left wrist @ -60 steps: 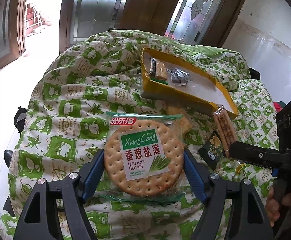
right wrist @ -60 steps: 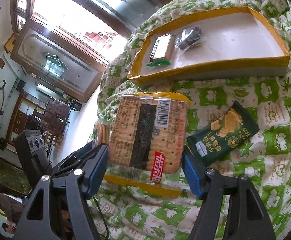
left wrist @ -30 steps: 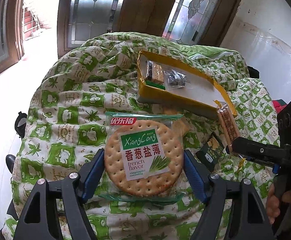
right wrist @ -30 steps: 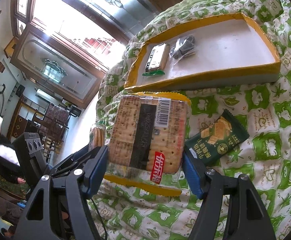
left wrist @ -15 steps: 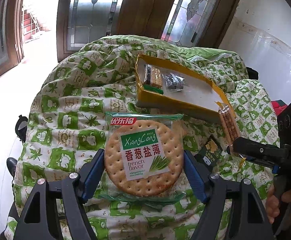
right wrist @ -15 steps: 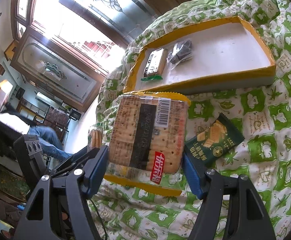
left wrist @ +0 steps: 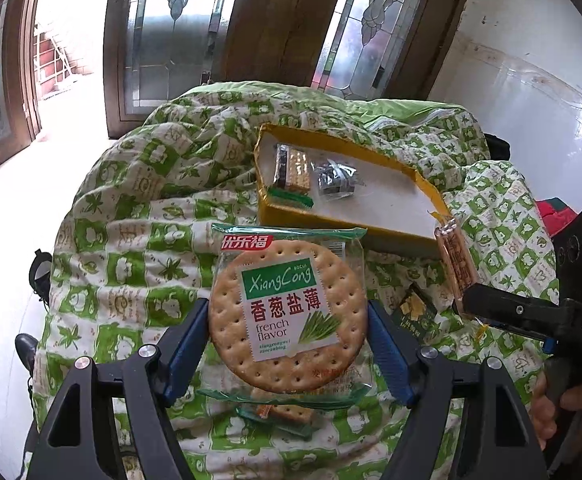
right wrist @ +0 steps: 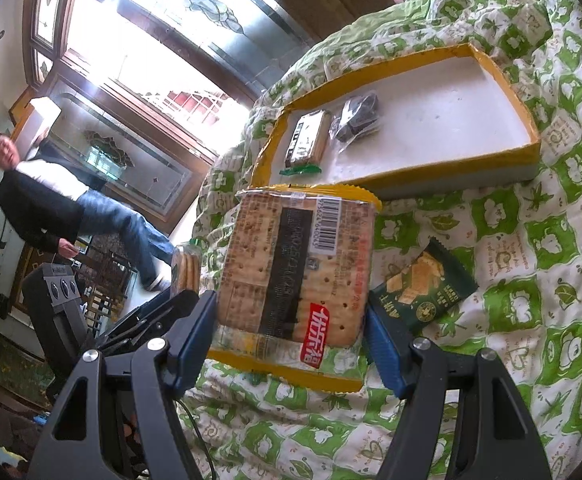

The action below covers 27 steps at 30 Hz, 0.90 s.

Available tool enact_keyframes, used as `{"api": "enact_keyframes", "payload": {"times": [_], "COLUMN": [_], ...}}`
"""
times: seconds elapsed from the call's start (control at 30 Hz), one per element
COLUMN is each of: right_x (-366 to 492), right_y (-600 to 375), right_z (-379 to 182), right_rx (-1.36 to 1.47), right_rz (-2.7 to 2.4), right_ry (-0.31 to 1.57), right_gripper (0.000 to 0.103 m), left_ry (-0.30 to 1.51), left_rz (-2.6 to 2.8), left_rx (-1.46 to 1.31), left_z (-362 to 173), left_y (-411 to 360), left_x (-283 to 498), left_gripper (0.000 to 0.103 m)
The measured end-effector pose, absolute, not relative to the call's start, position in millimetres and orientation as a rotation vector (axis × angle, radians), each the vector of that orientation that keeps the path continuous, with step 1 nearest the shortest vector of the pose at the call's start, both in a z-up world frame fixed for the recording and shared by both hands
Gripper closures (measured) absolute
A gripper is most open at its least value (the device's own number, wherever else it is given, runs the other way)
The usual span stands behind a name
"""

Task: Organize snacks
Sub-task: 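Hold the soda cracker pack in the right tool while the left tool holds the round XiangCong pack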

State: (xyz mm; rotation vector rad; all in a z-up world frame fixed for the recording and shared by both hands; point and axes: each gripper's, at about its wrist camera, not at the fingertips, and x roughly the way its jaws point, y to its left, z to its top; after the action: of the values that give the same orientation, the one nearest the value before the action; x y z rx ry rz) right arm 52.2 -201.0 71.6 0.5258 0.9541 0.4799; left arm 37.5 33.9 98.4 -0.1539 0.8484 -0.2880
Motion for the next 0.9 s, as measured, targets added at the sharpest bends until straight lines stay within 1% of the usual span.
{"api": "enact_keyframes", "payload": {"times": [0.9], "right_x": [47], "right_y": [-239], "right_z": [91], "right_rx": [0.574], "right_rz": [0.415], "right_ry": [0.895], "right_gripper": [0.033], "left_ry": [0.807], "left_rz": [-0.342], "left_rx": [-0.108], "left_z": [125], "left_y": [8], "left_x": [62], "left_gripper": [0.024]}}
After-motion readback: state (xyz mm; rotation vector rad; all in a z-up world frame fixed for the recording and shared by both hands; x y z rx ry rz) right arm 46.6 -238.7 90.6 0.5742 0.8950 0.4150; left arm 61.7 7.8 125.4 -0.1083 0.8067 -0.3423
